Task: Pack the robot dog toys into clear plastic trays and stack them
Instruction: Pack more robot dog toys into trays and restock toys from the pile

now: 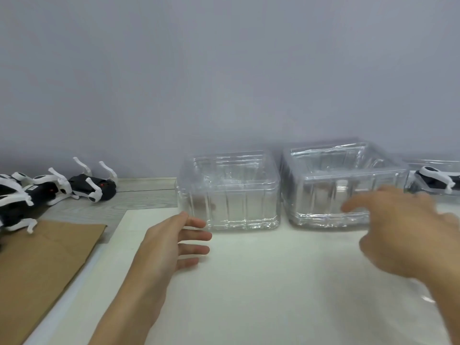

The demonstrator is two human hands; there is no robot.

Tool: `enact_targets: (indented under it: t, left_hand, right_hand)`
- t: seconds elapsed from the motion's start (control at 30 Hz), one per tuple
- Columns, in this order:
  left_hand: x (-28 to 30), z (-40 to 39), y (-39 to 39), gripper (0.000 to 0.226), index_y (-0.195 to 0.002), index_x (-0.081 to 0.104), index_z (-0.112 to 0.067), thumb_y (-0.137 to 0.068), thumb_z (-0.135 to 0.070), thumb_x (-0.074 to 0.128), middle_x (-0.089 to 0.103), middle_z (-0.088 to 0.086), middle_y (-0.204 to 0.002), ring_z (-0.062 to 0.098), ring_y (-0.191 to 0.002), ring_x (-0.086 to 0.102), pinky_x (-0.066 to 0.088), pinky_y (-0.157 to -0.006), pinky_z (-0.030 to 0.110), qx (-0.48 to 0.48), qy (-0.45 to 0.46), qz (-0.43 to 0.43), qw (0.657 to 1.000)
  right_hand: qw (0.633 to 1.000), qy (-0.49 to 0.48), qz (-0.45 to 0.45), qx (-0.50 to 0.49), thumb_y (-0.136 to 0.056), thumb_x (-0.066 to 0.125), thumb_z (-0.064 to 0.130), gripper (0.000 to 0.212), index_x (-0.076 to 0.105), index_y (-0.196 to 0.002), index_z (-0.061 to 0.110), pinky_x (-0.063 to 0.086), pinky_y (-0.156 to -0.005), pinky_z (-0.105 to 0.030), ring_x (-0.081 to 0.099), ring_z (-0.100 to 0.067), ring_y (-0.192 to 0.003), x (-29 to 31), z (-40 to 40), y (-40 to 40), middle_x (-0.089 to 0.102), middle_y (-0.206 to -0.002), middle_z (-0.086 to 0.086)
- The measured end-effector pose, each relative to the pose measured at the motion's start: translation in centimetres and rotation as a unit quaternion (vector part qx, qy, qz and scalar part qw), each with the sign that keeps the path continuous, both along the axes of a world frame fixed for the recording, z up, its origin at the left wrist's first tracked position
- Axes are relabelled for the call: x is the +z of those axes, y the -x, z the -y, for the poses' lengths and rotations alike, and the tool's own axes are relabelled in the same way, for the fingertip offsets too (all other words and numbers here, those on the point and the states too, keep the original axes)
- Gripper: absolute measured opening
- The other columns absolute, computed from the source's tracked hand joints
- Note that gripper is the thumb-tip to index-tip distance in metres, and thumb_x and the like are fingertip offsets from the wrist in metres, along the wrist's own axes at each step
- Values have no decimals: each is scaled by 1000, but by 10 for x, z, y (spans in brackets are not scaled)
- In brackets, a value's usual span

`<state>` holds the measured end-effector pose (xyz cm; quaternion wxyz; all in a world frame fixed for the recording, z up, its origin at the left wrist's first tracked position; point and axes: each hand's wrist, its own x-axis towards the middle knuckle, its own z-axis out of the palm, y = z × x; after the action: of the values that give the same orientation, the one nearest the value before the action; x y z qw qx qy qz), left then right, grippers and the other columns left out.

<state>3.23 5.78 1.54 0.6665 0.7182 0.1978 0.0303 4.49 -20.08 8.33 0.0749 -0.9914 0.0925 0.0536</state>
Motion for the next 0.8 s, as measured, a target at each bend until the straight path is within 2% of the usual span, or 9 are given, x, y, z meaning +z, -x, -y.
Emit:
enact_targets:
  t: [0.1,0.2,0.23,0.3,0.37,0.43,0.5,0.63,0.8]
  left_hand:
    - [-2,-1,0,30,-80,76,-17,-97,-22,51,76,5,-84,23,-77,71,54,-74,39,21,-30,13,999]
    - [-5,0,0,30,-75,77,-22,-95,-20,54,74,-2,-80,21,-80,68,55,-72,36,47,-51,27,997]
    - [-5,0,0,30,-75,76,-22,-95,-19,54,73,-4,-79,20,-79,67,54,-71,35,54,-55,33,996]
    - [-6,0,0,27,-78,75,-21,-95,-18,55,71,-6,-76,19,-78,66,54,-70,34,66,-64,44,995]
    - [-7,0,0,24,-81,74,-20,-95,-17,56,70,-6,-75,18,-77,65,53,-70,34,70,-67,49,994]
    - [-8,1,-1,22,-82,74,-21,-96,-17,57,71,-4,-77,17,-75,66,53,-69,33,64,-64,48,995]
    - [-9,2,-1,21,-85,73,-21,-97,-16,56,72,-2,-82,16,-75,69,54,-69,32,58,-64,45,995]
    - [-10,5,-2,16,-100,62,-33,-95,-18,59,67,-8,-104,16,-88,69,57,-77,36,89,-69,65,992]
    - [-12,1,0,48,-134,45,-45,-93,-31,66,51,-19,-131,9,-115,58,50,-99,42,90,-83,93,988]
  right_hand:
    - [992,-66,106,4,-78,61,7,53,63,-123,35,42,-101,-36,45,-30,-124,-11,5,-14,56,-127,-1]
    - [950,-186,227,111,-84,58,7,35,66,-110,29,44,-86,-30,56,-18,-97,-28,-34,-16,57,-107,3]
    - [931,-216,247,159,-87,58,9,31,61,-109,30,43,-82,-30,54,-13,-90,-34,-51,-13,52,-108,8]
    - [903,-250,259,234,-91,58,15,40,47,-121,38,40,-79,-25,52,-6,-85,-48,-79,-9,37,-132,17]
    - [904,-246,233,261,-95,55,23,62,24,-143,48,38,-80,-25,54,-8,-91,-64,-90,-9,1,-156,27]
    - [918,-234,192,258,-99,50,27,74,3,-151,50,37,-81,-24,55,-9,-96,-74,-88,-11,-21,-155,33]
    - [919,-234,181,260,-100,49,26,74,2,-151,49,40,-84,-26,55,-9,-95,-77,-86,-14,-15,-154,35]
    - [903,-253,216,271,-98,52,23,66,18,-151,43,42,-88,-24,51,-7,-95,-76,-87,-17,11,-148,29]
    - [889,-274,285,233,-95,64,22,46,51,-138,29,52,-79,-35,55,-10,-72,-73,-89,-20,42,-127,17]
